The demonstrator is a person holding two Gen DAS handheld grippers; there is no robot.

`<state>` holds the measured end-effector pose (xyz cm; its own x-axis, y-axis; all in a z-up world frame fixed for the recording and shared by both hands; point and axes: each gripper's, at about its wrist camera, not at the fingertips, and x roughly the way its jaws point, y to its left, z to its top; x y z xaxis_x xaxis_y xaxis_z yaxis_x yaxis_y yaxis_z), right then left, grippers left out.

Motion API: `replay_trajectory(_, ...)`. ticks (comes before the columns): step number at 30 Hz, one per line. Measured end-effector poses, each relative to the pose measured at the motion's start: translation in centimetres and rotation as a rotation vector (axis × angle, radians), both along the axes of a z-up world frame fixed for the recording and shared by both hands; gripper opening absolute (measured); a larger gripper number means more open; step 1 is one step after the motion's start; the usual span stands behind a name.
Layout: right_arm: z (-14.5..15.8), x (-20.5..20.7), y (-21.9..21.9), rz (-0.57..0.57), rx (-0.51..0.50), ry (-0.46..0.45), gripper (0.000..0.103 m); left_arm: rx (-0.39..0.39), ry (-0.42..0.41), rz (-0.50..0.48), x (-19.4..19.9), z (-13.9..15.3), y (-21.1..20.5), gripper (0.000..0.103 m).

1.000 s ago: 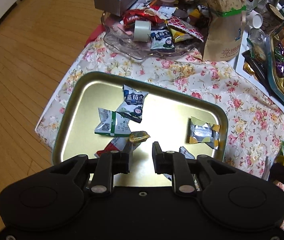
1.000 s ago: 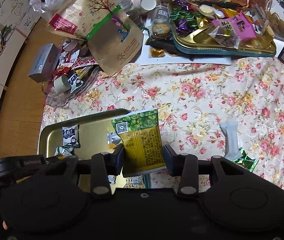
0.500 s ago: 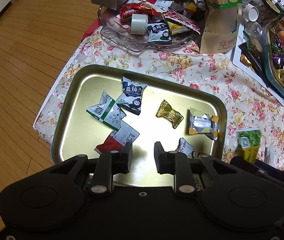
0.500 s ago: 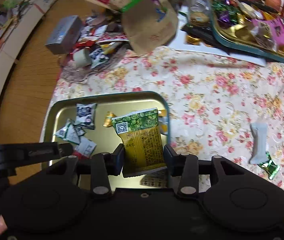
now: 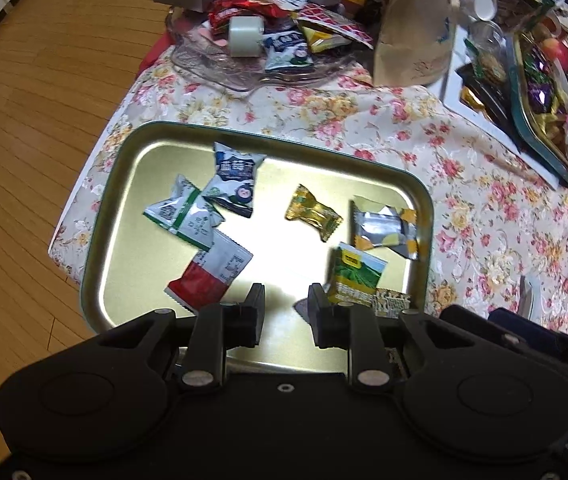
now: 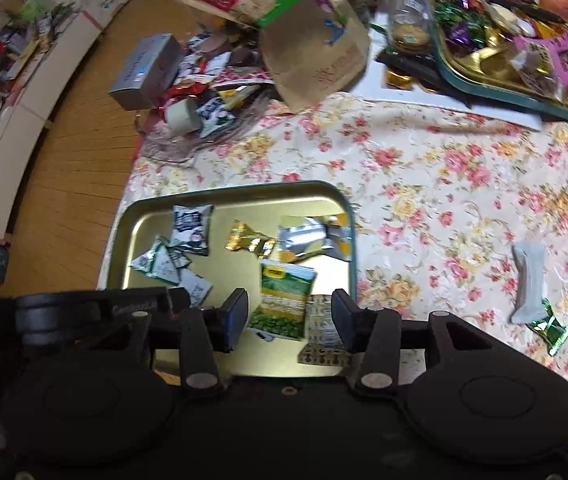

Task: Organize snacks
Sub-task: 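Lower the yellow-green packet into the gold tray and open the right gripper, then move both grippers from the tray toward the white packet and green candy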

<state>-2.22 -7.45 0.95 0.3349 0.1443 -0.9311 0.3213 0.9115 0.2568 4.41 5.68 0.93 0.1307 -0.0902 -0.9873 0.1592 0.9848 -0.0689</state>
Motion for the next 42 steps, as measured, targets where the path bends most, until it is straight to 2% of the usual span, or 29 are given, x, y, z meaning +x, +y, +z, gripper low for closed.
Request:
replay_trajectory(7, -0.5, -0.1, -1.5, -0.094, -0.027, 0.069, 0.049, 0.029, 0.022, -0.059, -0.7, -0.7, -2.5, 0.033)
replay_trajectory(14, 0.8, -0.7, -3.5, -0.161, -0.021, 0.062, 0.047, 0.039, 0.023, -0.075, -1.1, -0.8, -4.8, 0.033)
replay_trajectory(19, 1.5, -1.7, -5.8, -0.218, -0.004, 0.066, 0.047, 0.041, 0.02, -0.126, -1.9, -0.8, -7.3, 0.033)
replay_trajectory(23, 1.6, -2.9, -7.8, -0.268, -0.03, 0.079, 0.047, 0.031, 0.021, -0.169, -2.7, -0.8, -9.2, 0.033)
replay_trajectory(33, 0.5, -7.2, -14.5, -0.388, -0.042, 0.125, 0.047, 0.041, 0.024, -0.292, -4.8, -1.3, -14.8, 0.033)
replay_trajectory(42, -1.2, -12.1, -21.9, -0.55, 0.043, 0.176, 0.047, 0.057, 0.009, -0.403, -6.3, -1.8, -20.2, 0.033)
